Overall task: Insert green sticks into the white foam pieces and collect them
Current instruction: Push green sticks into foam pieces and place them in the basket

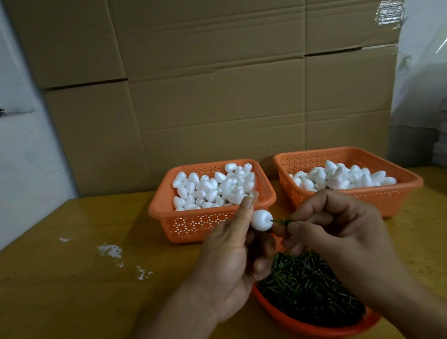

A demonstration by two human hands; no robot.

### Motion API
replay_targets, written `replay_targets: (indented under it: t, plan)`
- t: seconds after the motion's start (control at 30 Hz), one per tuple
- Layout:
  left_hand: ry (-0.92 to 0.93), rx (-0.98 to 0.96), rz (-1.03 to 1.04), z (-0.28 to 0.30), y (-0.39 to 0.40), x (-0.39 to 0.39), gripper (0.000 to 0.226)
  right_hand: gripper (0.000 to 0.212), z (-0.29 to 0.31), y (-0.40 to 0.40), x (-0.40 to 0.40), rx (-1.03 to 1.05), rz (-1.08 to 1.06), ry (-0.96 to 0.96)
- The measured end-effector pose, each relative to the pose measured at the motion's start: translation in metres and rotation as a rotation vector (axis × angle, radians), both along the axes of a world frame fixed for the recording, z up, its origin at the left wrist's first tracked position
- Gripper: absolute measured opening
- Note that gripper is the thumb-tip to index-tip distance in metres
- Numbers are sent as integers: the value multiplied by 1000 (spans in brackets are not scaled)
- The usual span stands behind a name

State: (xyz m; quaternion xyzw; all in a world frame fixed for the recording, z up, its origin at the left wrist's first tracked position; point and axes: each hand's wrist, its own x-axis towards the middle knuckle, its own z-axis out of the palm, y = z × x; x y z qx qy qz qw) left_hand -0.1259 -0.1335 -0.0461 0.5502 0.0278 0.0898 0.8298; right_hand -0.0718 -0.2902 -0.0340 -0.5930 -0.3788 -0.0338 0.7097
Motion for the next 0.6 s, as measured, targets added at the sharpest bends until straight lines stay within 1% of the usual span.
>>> replay_targets:
  t: [0.1,0.23,0.33,0.43,0.6]
  plan:
    - [-9,12,-10,0,-1,-1,44,17,-2,1,0,4,-5,10]
    - [-19,42,-8,1,-2,-2,43,15,-2,2,-1,-29,-51,-49]
    - [-19,62,15,1,-3,-3,46,17,-2,-1,-4,-108,-149,-157]
    - [-48,121,50,2,-4,-4,43,15,-2,-2,-5,-220,-222,-275]
    - [-102,253,143,3,-5,-5,42,16,-6,-2,-5,-331,-290,-361]
